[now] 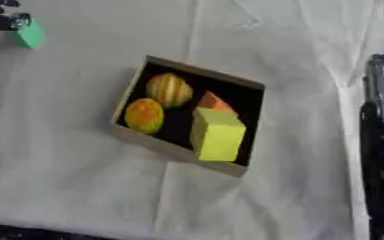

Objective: Pick up objects on the table and place them in the box.

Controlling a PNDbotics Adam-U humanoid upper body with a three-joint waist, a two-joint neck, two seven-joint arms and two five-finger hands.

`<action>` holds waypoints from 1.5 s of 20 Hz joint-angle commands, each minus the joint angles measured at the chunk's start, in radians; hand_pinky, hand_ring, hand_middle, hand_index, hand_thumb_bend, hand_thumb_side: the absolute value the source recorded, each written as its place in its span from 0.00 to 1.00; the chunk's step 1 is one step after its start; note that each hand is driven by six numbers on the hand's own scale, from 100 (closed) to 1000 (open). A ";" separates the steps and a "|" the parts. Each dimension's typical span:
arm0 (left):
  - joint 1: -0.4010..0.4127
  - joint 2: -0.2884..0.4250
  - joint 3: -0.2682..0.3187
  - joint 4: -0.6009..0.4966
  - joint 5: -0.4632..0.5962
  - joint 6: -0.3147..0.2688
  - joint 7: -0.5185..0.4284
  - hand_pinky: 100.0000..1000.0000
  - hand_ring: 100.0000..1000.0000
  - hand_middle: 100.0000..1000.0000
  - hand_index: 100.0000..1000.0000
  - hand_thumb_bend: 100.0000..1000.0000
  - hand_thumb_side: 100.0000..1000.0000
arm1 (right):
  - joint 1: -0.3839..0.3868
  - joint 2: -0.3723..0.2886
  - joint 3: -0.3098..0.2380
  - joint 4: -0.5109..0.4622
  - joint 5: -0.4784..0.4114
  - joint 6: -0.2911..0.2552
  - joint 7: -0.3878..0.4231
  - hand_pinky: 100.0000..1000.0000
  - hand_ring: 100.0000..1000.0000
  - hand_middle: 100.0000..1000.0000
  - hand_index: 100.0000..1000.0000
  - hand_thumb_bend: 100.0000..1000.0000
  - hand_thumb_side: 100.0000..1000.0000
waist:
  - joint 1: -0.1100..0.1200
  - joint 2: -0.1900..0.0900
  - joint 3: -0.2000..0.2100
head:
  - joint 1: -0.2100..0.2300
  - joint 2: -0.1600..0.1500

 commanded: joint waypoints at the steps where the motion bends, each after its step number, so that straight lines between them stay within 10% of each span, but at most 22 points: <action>1: -0.020 0.027 0.013 -0.002 -0.015 0.010 0.007 1.00 1.00 1.00 1.00 0.06 0.83 | -0.012 -0.015 -0.006 -0.021 -0.003 -0.002 0.000 0.63 0.61 0.51 0.77 0.00 0.52 | -0.013 -0.011 0.003 | 0.003 -0.009; 6: -0.018 0.025 0.015 0.013 -0.024 0.019 -0.002 1.00 1.00 1.00 1.00 0.08 0.97 | -0.007 -0.013 -0.009 -0.020 -0.003 -0.002 -0.001 0.63 0.61 0.50 0.77 0.00 0.52 | -0.014 -0.012 0.005 | 0.006 -0.008; 30: -0.004 0.013 0.011 0.063 -0.097 -0.001 -0.003 1.00 1.00 0.98 1.00 0.18 0.97 | 0.007 -0.008 -0.017 -0.018 -0.017 -0.005 -0.007 0.62 0.60 0.49 0.76 0.00 0.53 | -0.015 -0.008 0.002 | 0.012 -0.010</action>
